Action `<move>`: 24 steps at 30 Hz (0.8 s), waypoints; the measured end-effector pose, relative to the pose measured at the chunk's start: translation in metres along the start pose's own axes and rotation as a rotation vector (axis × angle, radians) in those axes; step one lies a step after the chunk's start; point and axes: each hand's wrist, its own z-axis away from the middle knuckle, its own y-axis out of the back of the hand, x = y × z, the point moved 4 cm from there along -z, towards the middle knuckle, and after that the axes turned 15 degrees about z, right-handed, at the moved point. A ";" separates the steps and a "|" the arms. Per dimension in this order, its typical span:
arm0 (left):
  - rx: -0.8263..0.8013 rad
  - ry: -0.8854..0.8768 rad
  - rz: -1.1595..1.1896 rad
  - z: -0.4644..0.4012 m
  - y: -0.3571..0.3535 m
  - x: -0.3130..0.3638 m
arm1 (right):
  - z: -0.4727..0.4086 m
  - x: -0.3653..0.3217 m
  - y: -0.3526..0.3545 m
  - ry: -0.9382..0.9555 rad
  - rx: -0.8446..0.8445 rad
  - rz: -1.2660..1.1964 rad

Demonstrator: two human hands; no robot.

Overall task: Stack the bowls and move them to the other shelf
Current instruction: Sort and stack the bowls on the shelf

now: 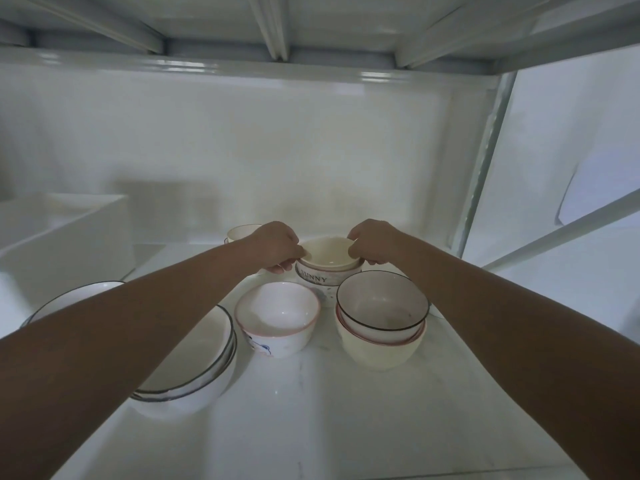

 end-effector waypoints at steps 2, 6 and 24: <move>-0.017 0.021 0.004 -0.001 -0.001 -0.002 | -0.004 0.001 -0.002 -0.018 0.020 0.017; -0.067 0.065 0.021 -0.003 -0.003 -0.006 | -0.006 0.005 -0.006 -0.044 0.013 0.031; -0.082 0.039 0.058 -0.001 -0.006 -0.005 | -0.004 0.004 -0.013 0.006 -0.042 0.018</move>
